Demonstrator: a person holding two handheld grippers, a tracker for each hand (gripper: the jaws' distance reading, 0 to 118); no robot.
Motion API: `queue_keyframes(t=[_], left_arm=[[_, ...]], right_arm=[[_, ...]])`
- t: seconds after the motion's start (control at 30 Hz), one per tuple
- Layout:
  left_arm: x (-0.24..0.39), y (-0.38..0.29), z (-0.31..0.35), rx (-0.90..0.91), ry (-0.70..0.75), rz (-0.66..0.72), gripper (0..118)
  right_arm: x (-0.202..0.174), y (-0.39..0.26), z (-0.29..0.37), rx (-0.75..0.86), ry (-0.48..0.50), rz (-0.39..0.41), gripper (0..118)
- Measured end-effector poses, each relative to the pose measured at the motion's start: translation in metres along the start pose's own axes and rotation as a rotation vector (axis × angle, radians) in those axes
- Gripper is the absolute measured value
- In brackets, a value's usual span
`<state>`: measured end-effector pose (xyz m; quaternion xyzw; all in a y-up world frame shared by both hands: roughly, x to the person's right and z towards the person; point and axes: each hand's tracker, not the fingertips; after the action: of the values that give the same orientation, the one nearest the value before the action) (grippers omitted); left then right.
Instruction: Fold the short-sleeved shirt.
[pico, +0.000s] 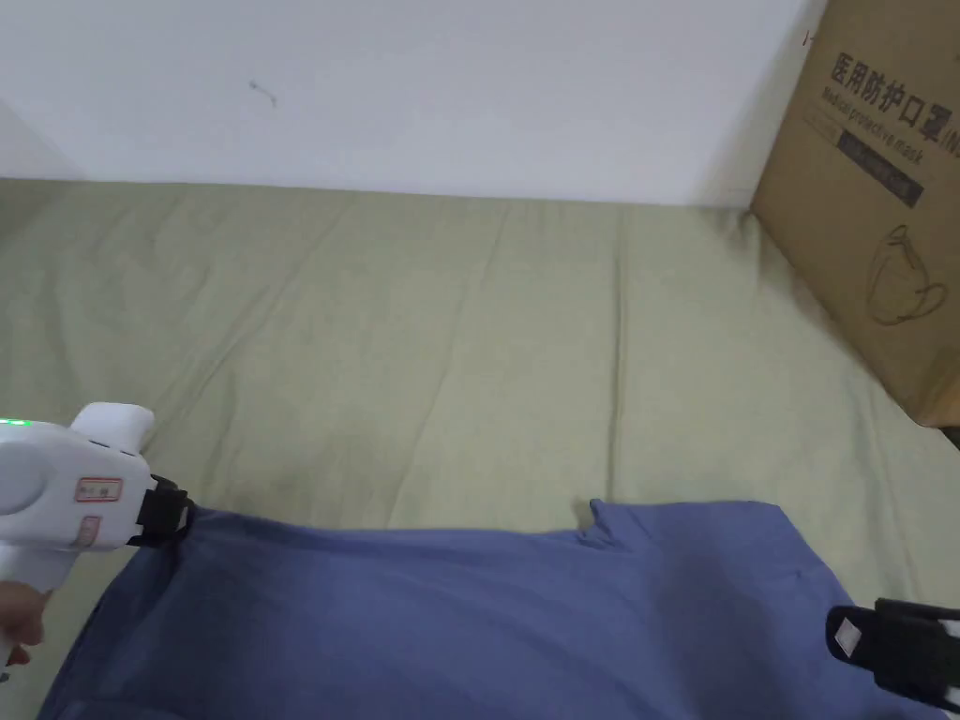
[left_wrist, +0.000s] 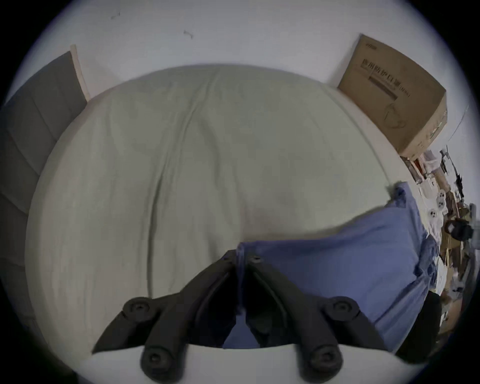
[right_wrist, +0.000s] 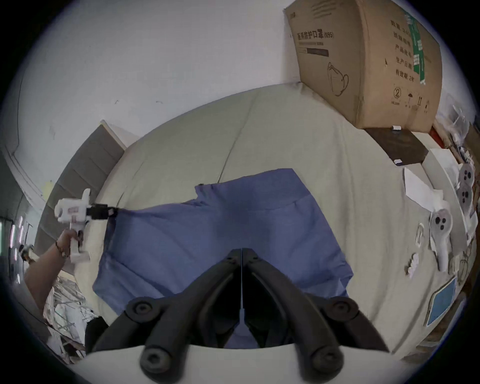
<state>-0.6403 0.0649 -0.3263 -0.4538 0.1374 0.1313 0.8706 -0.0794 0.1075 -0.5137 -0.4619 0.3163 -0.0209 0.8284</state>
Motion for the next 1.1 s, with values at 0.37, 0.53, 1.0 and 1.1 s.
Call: queue_keyframes(t=[0.37,0.53,1.0,1.1], left_arm=[[0.009,-0.008,0.070,0.097,-0.037,-0.004,4],[0.009,-0.013,0.073,0.075,-0.012,-0.012,4],[0.002,-0.032,0.047,0.039,0.039,0.021,4],[-0.001,-0.033,0.054,0.046,0.022,0.069,4]], right_arm=[[0.055,0.103,-0.115,-0.143,-0.126,-0.106,118],[0.062,0.117,-0.160,-0.208,-0.188,-0.120,117],[0.040,0.116,-0.170,-0.245,-0.178,-0.029,6],[0.036,0.117,-0.151,-0.209,-0.169,0.023,6]])
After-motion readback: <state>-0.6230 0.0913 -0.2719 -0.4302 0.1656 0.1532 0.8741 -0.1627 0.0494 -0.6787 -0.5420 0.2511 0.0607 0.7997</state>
